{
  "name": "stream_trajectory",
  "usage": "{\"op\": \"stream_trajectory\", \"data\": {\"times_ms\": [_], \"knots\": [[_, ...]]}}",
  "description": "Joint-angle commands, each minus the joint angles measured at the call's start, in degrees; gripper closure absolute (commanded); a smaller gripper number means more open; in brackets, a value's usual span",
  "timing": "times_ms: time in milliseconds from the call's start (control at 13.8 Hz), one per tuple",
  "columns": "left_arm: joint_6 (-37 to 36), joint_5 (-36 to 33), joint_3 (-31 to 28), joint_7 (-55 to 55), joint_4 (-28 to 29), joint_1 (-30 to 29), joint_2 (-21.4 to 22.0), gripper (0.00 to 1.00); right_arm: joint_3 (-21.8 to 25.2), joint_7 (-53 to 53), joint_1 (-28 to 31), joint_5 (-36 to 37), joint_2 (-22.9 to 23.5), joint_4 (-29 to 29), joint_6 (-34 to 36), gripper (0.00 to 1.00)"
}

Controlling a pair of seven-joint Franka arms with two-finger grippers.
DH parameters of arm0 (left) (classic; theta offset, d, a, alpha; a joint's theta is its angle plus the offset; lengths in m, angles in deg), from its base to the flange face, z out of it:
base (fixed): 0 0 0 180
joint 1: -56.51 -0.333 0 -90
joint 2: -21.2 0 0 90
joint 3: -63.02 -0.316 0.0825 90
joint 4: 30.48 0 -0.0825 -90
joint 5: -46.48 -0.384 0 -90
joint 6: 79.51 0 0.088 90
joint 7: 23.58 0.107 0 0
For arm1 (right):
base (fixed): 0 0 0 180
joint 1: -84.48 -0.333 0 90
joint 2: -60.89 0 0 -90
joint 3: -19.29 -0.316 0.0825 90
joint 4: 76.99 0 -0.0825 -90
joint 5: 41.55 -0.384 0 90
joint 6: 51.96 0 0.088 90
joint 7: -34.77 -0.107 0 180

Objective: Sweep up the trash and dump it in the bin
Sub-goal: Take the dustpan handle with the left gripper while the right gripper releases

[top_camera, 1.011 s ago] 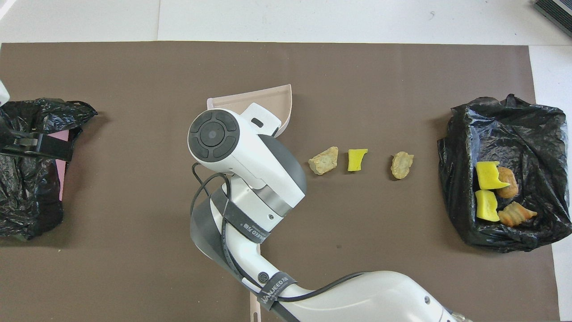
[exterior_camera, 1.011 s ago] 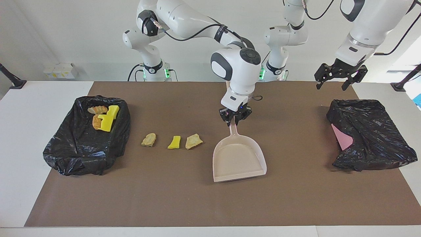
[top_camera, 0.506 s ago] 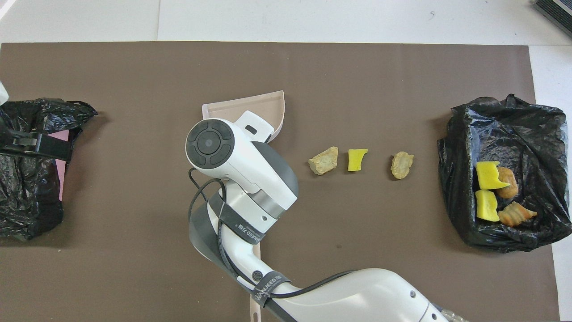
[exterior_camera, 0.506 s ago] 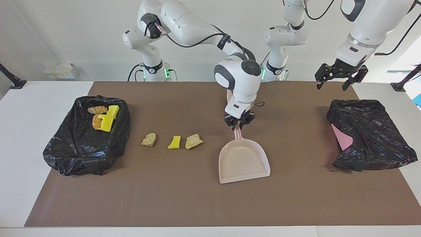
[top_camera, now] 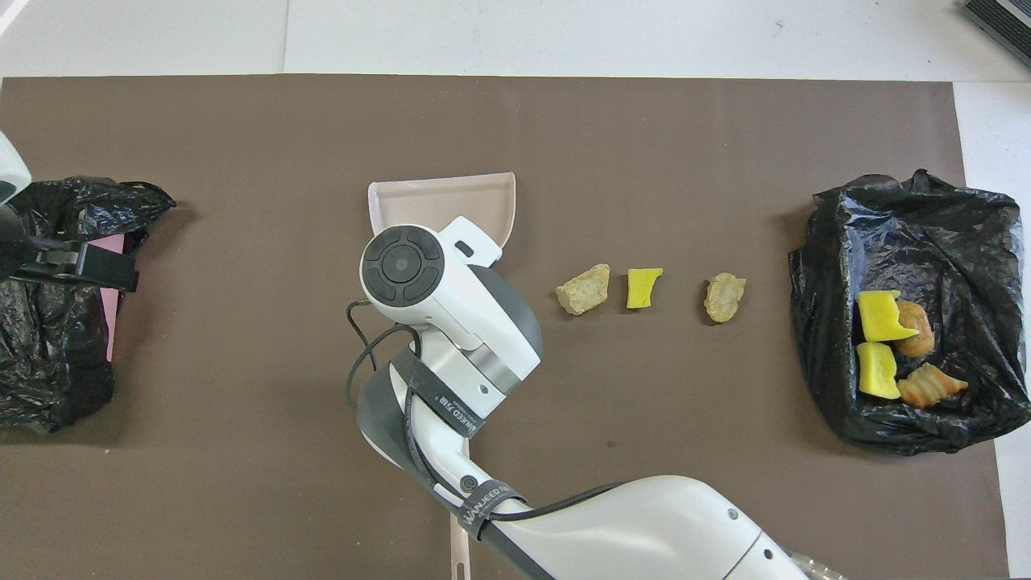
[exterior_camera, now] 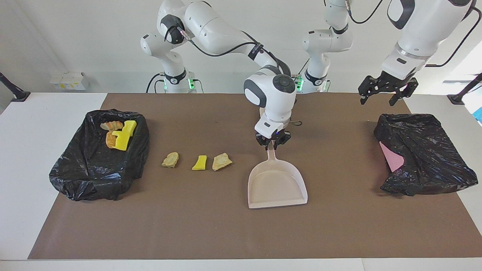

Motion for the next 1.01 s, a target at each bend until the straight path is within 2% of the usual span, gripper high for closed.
{"op": "stream_trajectory", "data": {"times_ms": [0, 72, 144, 361, 433, 578, 722, 939], "knots": [[4.7, 0.4, 0.2, -0.2, 5.2, 1.1, 0.7, 0.00, -0.2, -0.9, 0.3, -0.9, -3.0, 2.7, -0.7, 0.19], [6.0, 1.1, 0.1, -0.2, 6.6, 2.0, 0.9, 0.00, -0.2, -0.9, 0.3, -1.1, -4.1, 2.9, -0.3, 0.07], [7.1, 1.1, 0.1, -0.3, 7.7, 2.0, 1.0, 0.00, -0.2, -1.0, 0.1, -1.1, -5.0, 2.9, 1.3, 0.03], [11.9, 1.3, 0.2, -0.2, 11.5, 3.5, 0.1, 0.00, -0.4, -3.1, -1.8, -1.1, -10.0, 6.0, 7.5, 0.00], [15.4, 1.6, 0.2, -0.4, 13.8, 3.7, -0.1, 0.00, -0.4, -3.5, -2.6, -1.1, -12.6, 9.6, 7.8, 0.00], [18.7, 2.7, 0.1, -3.5, 14.5, 5.9, -3.2, 0.00, -0.4, -3.5, -4.9, -1.1, -18.7, 18.8, 6.3, 0.00], [19.3, 2.7, 0.1, -5.7, 12.5, 8.4, -7.3, 0.00, -0.4, -5.4, -8.0, -2.1, -23.5, 26.6, 4.1, 0.00], [19.7, 2.6, 0.3, -6.0, 8.5, 12.0, -11.6, 0.00, -0.4, -11.4, -12.7, -4.8, -31.0, 40.2, -4.5, 0.00]]}}
